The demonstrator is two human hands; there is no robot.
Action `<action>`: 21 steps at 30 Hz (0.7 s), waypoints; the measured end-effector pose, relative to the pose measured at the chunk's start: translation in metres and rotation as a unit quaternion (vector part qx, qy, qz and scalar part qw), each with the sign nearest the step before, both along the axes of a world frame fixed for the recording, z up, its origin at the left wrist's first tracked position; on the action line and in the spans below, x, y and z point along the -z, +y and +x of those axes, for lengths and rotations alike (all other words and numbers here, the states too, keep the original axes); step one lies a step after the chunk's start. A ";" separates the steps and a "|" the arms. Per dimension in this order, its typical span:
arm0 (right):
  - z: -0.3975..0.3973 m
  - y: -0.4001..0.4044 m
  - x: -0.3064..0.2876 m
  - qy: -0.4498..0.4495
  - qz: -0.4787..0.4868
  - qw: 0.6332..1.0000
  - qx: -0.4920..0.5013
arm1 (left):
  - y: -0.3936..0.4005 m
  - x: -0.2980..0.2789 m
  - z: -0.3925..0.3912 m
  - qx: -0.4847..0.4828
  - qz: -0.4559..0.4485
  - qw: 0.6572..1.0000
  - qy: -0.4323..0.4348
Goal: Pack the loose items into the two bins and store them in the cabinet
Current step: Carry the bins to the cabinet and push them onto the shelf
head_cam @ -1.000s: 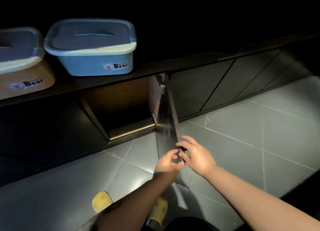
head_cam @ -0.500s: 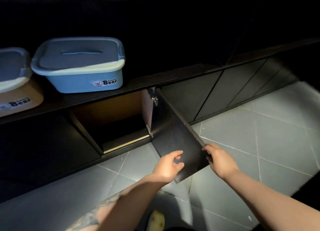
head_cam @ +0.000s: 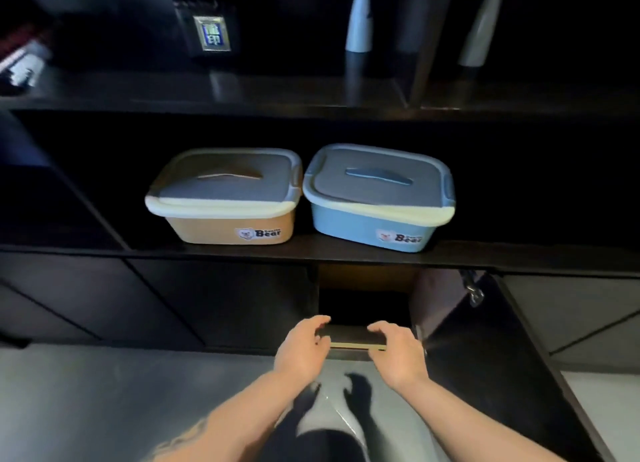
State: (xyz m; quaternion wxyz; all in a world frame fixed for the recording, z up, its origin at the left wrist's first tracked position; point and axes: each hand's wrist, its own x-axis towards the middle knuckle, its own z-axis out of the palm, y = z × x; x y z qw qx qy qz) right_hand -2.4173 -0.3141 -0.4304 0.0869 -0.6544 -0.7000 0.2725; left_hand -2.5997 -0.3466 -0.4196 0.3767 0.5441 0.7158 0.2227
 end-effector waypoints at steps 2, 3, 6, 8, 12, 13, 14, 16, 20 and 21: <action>-0.026 0.021 0.000 0.030 -0.026 0.999 -0.008 | 0.013 -0.002 -0.025 -0.015 0.022 1.000 0.008; -0.037 0.030 0.000 0.045 -0.043 0.998 -0.018 | 0.017 -0.002 -0.034 -0.026 0.029 0.999 0.010; -0.064 0.055 -0.001 0.067 -0.086 0.992 -0.055 | 0.026 0.001 -0.055 -0.043 0.041 0.998 0.017; -0.081 0.073 -0.002 0.070 -0.105 0.989 -0.072 | 0.032 0.005 -0.064 -0.036 0.038 0.998 0.021; -0.110 0.110 -0.001 0.087 -0.167 0.981 -0.050 | 0.043 0.015 -0.073 -0.070 0.022 0.997 0.013; -0.116 0.116 0.001 0.093 -0.189 0.977 -0.040 | 0.044 0.017 -0.072 -0.083 0.012 0.996 0.010; -0.121 0.121 0.003 0.108 -0.216 0.970 -0.029 | 0.044 0.019 -0.071 -0.093 0.000 0.996 0.007; -0.130 0.129 0.006 0.157 -0.280 0.947 -0.001 | 0.046 0.023 -0.070 -0.120 -0.018 0.993 -0.004; -0.139 0.139 0.018 0.209 -0.326 0.917 0.096 | 0.052 0.031 -0.062 -0.141 -0.002 0.990 0.013; -0.138 0.140 0.022 0.211 -0.312 0.920 0.111 | 0.052 0.032 -0.059 -0.153 0.003 0.988 0.014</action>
